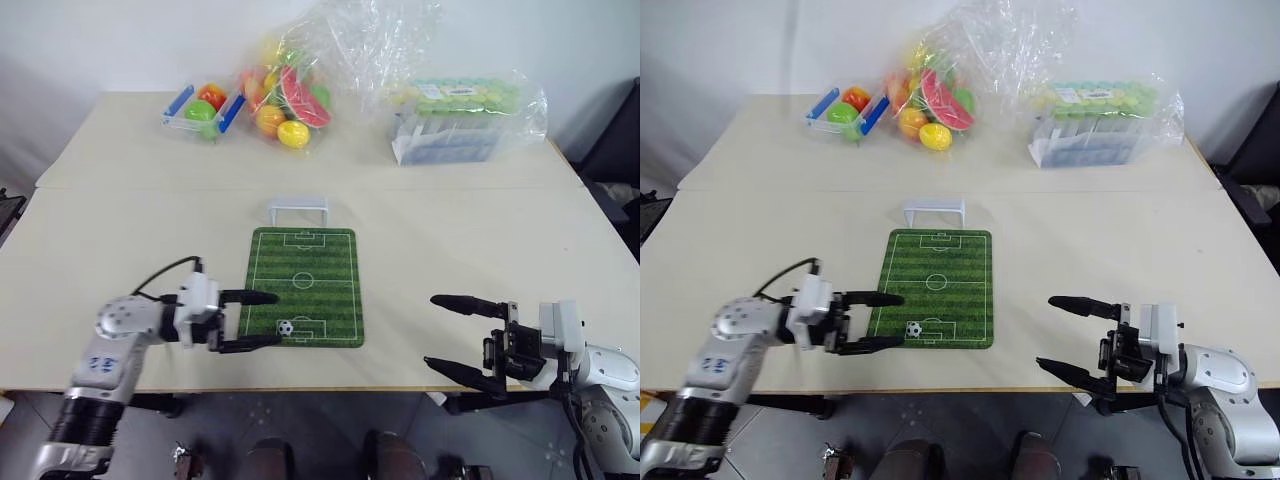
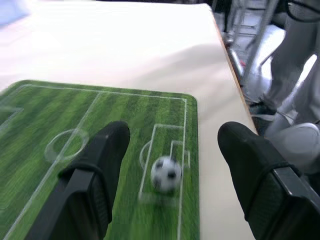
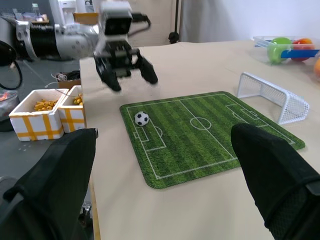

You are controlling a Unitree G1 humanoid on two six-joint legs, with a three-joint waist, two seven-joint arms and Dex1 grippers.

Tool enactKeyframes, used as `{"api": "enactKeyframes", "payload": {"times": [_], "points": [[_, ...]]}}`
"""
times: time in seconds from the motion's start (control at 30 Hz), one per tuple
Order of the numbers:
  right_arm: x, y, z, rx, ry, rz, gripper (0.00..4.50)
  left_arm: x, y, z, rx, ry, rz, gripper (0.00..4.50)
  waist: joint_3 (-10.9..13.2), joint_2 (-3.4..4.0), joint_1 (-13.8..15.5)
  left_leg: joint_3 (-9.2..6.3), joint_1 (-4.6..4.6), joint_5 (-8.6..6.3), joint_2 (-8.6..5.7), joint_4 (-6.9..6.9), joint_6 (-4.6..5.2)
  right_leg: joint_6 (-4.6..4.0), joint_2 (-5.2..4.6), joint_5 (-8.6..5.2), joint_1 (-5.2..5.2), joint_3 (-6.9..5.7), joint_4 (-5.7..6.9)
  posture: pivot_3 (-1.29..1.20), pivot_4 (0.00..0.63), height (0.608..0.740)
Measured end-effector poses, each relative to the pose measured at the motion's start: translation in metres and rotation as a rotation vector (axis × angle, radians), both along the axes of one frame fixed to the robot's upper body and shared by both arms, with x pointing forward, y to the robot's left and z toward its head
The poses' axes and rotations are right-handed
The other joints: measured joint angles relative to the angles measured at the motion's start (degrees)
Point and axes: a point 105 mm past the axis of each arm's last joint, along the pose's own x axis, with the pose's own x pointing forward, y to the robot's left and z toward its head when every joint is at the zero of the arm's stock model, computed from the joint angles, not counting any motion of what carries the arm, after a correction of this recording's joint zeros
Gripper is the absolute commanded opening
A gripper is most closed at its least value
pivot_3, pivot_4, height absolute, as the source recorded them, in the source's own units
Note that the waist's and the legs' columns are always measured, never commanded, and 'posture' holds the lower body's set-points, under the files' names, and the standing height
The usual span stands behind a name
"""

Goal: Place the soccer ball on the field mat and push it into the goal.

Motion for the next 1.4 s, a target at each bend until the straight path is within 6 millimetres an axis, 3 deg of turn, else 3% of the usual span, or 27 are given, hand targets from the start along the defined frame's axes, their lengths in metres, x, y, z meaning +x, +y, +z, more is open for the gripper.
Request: {"api": "enactKeyframes", "payload": {"times": [0.03, 0.23, 0.4, 0.67, 0.8, 1.07, 1.3, 1.4], "points": [[0.001, 0.001, 0.001, 0.000, -0.004, 0.004, 4.50, -0.004, 0.007, 0.000, 0.005, 0.003, 0.011, 3.34, 0.0, 0.00, 0.1, 0.00, 0.00, -0.01, 0.00, 0.01, 0.02, 0.00, 0.00, 0.00, 0.00, 0.00, 0.00, 0.00, 0.150, 0.740], [0.005, 0.004, 0.012, -0.005, -0.080, 0.016, 4.50, -0.031, 0.052, -0.031, 0.037, 0.113, 0.128, 1.60, 0.0, 0.01, 0.0, 0.04, -0.01, -0.06, 0.03, -0.07, -0.01, -0.01, 0.04, 0.00, -0.04, 0.01, -0.06, 0.00, 0.150, 0.740], [0.005, 0.013, 0.013, -0.008, -0.117, 0.060, 4.50, -0.048, 0.053, -0.045, 0.032, 0.175, 0.126, 0.04, 0.0, 0.00, 0.3, 0.04, -0.02, -0.07, 0.03, 0.00, 0.01, -0.01, 0.03, 0.01, -0.03, 0.03, -0.04, 0.00, 0.150, 0.740], [0.006, 0.017, 0.009, -0.020, -0.104, 0.091, 4.50, -0.048, 0.014, -0.043, 0.001, 0.166, 0.028, 0.04, 0.0, 0.00, 0.1, 0.07, 0.00, -0.07, 0.04, -0.02, 0.01, -0.02, 0.04, 0.02, -0.04, 0.04, -0.03, 0.00, 0.150, 0.740], [0.004, 0.020, 0.006, -0.045, -0.093, 0.122, 4.50, -0.034, -0.021, -0.043, -0.022, 0.169, -0.029, 0.04, 0.0, -0.01, 0.3, 0.07, -0.02, -0.07, 0.02, 0.05, 0.01, -0.02, 0.04, 0.03, -0.03, 0.06, 0.00, 0.00, 0.150, 0.740], [-0.005, 0.013, -0.009, -0.056, -0.048, 0.101, 4.50, -0.020, -0.036, -0.043, 0.009, 0.154, -0.047, 0.04, 0.0, -0.01, 0.1, 0.10, 0.00, -0.07, 0.03, 0.01, 0.01, -0.01, 0.05, 0.03, -0.04, 0.07, -0.04, 0.00, 0.150, 0.740], [-0.006, 0.012, -0.011, -0.051, -0.053, 0.078, 4.50, -0.002, -0.035, -0.048, 0.036, 0.152, -0.010, 0.04, 0.0, -0.01, 0.2, 0.10, -0.02, -0.07, 0.03, 0.10, 0.02, 0.00, 0.05, 0.04, -0.03, 0.07, -0.02, 0.00, 0.150, 0.740], [-0.007, 0.010, -0.012, -0.039, -0.057, 0.048, 4.50, 0.021, -0.043, -0.043, 0.004, 0.132, 0.029, 0.04, 0.0, -0.01, 0.7, 0.07, -0.06, -0.07, 0.02, 0.19, 0.02, 0.00, 0.05, 0.04, -0.03, 0.03, 0.02, 0.00, 0.150, 0.740]]}}
